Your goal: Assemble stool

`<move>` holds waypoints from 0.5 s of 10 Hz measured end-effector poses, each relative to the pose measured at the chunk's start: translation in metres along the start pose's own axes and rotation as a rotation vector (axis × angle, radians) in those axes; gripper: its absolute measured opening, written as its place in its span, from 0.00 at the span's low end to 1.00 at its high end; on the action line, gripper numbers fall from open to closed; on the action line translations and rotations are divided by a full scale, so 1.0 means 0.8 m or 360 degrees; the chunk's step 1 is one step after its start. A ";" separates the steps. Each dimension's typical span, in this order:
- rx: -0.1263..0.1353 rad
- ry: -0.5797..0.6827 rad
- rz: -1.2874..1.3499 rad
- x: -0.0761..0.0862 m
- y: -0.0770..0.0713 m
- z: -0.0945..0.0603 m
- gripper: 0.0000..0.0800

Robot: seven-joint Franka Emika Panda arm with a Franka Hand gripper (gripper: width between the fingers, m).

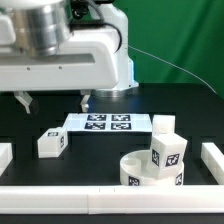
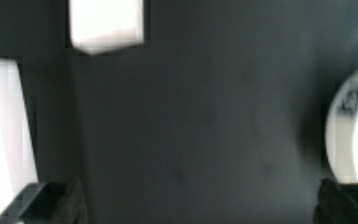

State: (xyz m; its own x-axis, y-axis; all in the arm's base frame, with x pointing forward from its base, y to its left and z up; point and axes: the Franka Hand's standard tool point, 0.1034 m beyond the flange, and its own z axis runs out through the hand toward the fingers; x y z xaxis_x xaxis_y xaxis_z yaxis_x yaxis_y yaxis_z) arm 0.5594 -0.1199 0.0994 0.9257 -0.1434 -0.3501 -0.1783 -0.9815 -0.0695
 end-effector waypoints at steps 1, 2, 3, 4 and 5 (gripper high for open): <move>0.0006 -0.0158 0.0024 0.004 0.016 0.012 0.81; -0.0013 -0.0299 0.0022 0.004 0.025 0.019 0.81; 0.0008 -0.0484 0.0041 -0.007 0.028 0.021 0.81; 0.0003 -0.0613 0.0073 -0.011 0.028 0.021 0.81; -0.0012 -0.0647 0.0072 -0.007 0.032 0.023 0.81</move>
Offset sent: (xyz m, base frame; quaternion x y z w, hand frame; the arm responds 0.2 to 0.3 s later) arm -0.0032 0.0099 0.0095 0.0033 -0.2369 0.0082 0.9715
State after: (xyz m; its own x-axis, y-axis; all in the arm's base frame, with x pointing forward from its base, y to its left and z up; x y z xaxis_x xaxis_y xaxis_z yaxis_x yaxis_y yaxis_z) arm 0.5440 -0.1418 0.0827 0.7093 -0.1261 -0.6935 -0.2118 -0.9765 -0.0390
